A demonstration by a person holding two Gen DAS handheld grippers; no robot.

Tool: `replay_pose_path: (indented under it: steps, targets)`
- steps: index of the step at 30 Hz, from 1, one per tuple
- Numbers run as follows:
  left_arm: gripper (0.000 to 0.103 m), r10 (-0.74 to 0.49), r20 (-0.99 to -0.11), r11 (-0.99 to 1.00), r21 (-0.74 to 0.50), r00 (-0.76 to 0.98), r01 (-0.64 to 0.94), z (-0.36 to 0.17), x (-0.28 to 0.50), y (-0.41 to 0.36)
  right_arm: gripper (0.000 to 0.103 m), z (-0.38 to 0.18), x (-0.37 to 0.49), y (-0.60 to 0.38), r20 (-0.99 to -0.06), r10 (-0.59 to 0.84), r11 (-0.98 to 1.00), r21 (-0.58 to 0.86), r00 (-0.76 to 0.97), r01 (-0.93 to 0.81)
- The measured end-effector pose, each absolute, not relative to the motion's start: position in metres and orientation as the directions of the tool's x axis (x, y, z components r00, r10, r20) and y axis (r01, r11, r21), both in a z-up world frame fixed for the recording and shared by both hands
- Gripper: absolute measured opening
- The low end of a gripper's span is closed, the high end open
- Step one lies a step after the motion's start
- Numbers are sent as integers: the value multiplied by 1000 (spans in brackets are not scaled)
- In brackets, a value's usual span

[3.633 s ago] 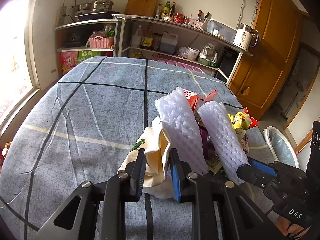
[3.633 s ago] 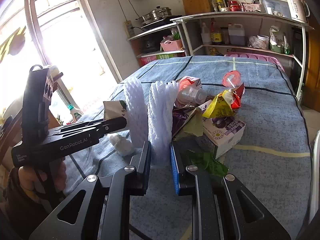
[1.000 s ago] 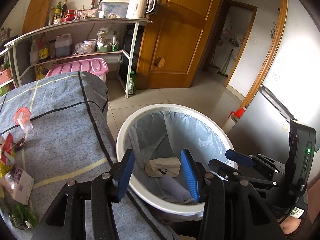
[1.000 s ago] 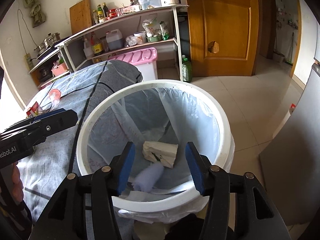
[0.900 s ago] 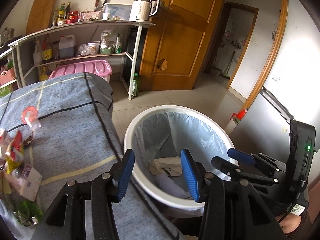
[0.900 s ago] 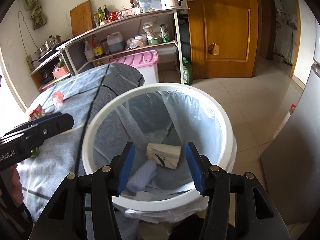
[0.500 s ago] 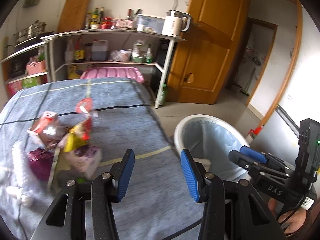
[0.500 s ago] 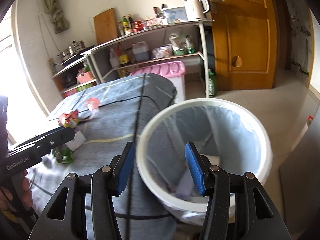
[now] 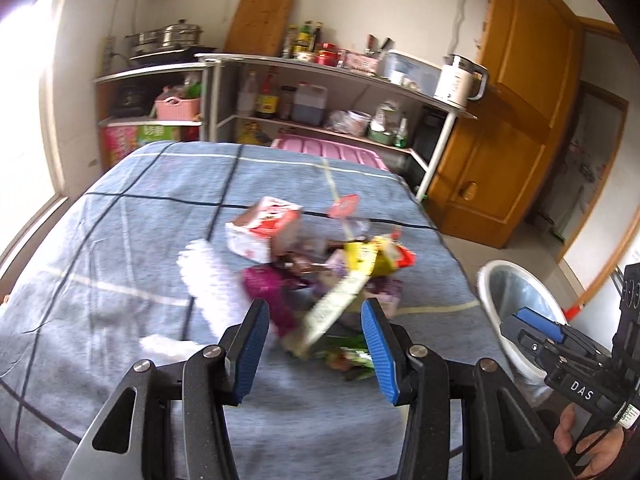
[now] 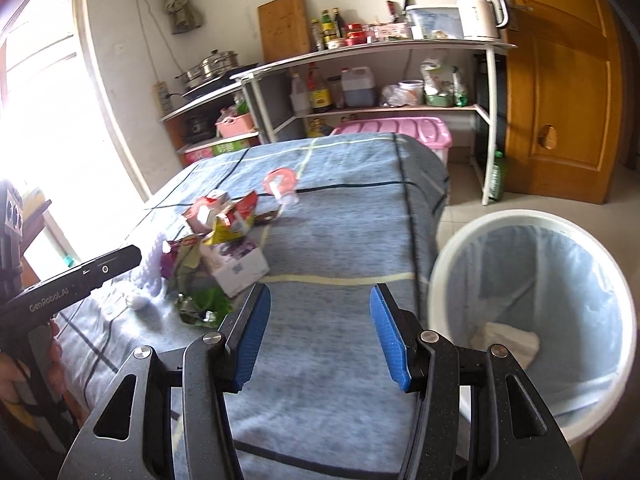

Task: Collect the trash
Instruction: 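Move both tools back over the trash pile on the table, then grasp the snack wrapper with the right gripper while the left grasps the foam net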

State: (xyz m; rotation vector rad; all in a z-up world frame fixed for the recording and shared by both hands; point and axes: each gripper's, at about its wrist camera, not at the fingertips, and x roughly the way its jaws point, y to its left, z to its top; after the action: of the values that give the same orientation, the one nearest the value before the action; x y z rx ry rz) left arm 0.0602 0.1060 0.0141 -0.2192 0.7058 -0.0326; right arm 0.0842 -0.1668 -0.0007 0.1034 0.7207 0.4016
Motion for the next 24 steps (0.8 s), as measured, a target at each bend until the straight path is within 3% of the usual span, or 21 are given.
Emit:
replay_pose_path:
  steps: [11,24]
  targets:
    - [48,-58,-663,960,-241,747,-139,-1,67,161,53,-11,112,-110,-649,449,883,221,614,-413]
    - [48,-71,-685,953,-263,725,-154,-12,96,174,53,5,156,-80,-610,517,853,312,600,-418]
